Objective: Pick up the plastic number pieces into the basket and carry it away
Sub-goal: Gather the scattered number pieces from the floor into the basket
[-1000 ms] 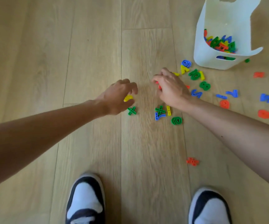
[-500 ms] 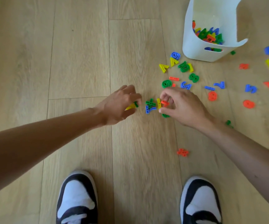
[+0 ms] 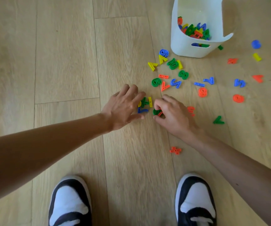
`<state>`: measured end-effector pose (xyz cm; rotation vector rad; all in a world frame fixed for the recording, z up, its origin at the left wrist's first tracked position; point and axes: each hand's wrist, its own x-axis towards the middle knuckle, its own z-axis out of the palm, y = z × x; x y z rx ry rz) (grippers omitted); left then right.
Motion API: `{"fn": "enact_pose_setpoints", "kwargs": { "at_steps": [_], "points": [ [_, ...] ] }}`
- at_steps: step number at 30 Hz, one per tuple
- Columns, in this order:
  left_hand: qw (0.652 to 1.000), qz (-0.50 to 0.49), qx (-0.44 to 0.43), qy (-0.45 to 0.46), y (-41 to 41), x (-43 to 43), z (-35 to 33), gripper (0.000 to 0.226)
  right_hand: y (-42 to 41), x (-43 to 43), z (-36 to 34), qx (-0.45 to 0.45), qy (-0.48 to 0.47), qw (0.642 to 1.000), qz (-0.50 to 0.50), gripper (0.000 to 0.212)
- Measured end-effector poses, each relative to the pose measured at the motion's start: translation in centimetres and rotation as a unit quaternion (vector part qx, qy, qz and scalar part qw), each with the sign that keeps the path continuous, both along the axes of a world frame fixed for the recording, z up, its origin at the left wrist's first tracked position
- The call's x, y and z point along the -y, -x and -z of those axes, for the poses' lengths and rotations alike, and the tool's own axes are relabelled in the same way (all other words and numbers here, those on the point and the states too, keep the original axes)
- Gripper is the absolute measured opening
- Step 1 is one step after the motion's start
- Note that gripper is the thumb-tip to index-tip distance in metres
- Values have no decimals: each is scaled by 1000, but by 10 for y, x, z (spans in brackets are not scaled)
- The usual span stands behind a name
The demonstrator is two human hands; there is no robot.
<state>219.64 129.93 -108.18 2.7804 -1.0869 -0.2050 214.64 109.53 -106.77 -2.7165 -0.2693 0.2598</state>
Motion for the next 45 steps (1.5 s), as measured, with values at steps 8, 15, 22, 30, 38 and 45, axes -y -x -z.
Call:
{"fn": "enact_pose_setpoints", "kwargs": {
  "at_steps": [8,15,22,30,38,45],
  "points": [
    [999,-17,38,-31,-5,3,2,77,-30,-4,-6,-36,-7,999,-21,60],
    [997,7,46,-57,2,5,10,62,-32,-15,-1,-36,52,998,-17,40],
    [999,33,19,12,-3,4,8,47,-30,-18,2,3,-9,1000,-6,40],
    [995,47,-8,91,-6,4,4,22,-30,-24,9,-5,-30,999,10,30],
    [992,57,-17,110,-8,-5,6,16,-24,-26,8,7,-62,998,14,16],
    [992,47,-32,109,-6,-7,-2,26,-26,-26,6,-4,-77,997,23,19]
  ]
}}
